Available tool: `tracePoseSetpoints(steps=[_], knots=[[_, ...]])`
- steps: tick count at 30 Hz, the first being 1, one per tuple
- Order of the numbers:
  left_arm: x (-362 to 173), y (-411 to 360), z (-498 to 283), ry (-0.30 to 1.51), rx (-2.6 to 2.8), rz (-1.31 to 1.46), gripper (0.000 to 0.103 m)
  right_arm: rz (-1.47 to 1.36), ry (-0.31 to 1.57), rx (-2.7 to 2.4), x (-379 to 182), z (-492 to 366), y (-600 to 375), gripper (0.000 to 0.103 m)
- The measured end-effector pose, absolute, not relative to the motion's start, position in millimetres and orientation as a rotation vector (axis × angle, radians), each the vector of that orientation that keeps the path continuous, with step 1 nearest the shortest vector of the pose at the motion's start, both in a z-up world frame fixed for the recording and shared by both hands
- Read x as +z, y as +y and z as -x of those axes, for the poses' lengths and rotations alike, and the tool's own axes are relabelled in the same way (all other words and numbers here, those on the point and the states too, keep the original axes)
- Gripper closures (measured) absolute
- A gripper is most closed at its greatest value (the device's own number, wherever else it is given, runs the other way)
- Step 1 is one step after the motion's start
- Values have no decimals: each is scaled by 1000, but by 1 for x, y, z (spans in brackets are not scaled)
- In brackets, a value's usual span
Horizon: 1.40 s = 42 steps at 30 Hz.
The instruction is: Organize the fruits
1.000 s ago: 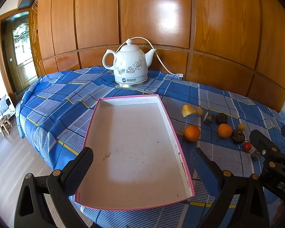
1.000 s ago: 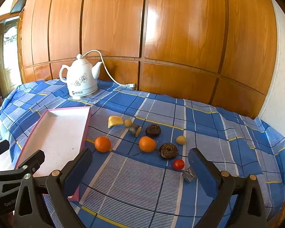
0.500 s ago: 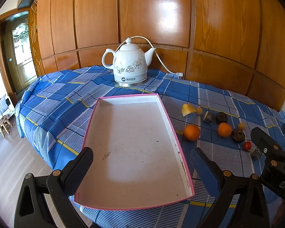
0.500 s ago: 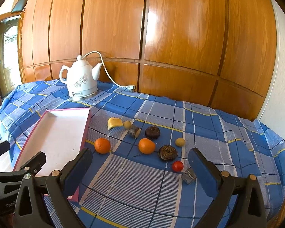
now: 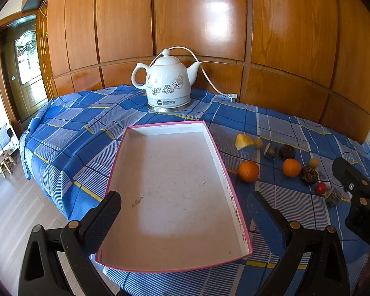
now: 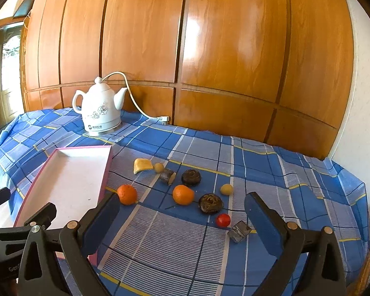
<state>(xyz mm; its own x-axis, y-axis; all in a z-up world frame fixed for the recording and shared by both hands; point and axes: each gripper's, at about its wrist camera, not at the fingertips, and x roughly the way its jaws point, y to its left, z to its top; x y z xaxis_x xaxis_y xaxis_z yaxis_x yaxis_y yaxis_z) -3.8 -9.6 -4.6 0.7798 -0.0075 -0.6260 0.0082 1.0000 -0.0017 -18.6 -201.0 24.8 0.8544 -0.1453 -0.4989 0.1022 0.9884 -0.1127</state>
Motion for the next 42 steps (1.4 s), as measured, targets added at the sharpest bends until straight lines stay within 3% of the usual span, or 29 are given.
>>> tracePoseSetpoints(steps=[27,42], knots=[[-4,-15,-1,689,-21,-18,0,44,525,-159,28,18,-214,0],[-10,-31,-32,820,-216,-7,0,-53,773,0,18,-41,-302,1]])
